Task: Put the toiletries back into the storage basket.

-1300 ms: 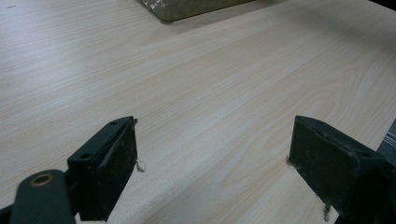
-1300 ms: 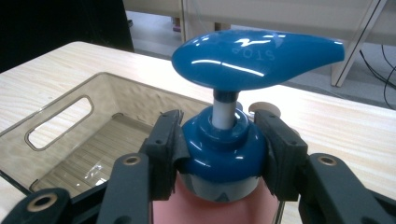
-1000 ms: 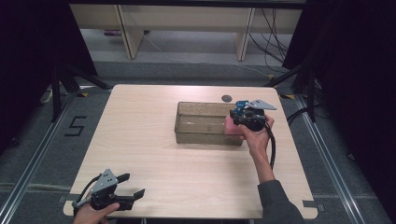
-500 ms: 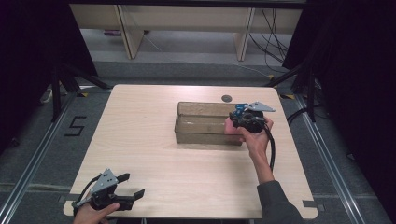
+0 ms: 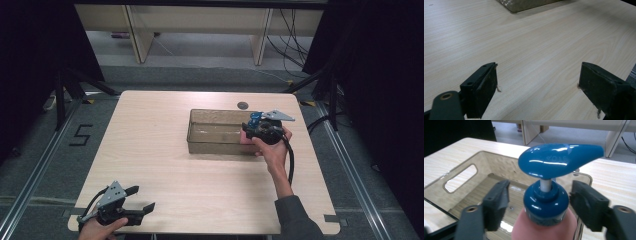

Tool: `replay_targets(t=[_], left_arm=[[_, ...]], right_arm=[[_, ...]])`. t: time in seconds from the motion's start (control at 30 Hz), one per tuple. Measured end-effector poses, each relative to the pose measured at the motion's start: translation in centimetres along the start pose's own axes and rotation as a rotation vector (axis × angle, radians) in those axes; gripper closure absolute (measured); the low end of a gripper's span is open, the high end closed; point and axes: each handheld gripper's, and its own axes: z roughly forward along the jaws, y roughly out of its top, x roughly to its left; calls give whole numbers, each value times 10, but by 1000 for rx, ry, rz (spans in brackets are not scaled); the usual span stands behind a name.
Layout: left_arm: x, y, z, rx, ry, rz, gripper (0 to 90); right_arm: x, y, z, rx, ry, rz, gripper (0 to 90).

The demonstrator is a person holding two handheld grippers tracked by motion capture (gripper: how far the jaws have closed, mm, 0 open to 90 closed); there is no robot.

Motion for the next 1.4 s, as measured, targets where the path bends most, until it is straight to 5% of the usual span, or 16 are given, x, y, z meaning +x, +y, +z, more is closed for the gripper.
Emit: replay_targets(t=[0.13,0.3,0.53,0.57,0.7,0.8,0.87,1.4], left_arm=[[0,0,1,-10,-6,-8,147],[0,0,0,-6,-5,-6,147],[1,0,-1,0,-3,0,147],[1,0,-1,-1,-3,1,147],[0,0,0,-2,-3,0,147],[0,0,0,-10,-4,-9,147],[0,0,0,-10,-4,-8,147],[0,0,0,-1,-3,0,147]], right_arm=[[5,1,-8,-6,6,69,230],[3,-1,-15,-20,-9,58,190],[5,-4,-23,-8,-28,106,178],[2,-5,-24,-16,-24,74,178],[4,-7,-28,-20,-27,117,180],[1,-7,-30,-23,-36,71,184],[2,-8,-31,-34,-19,92,186],[11,-10,-36,-14,-43,44,188]])
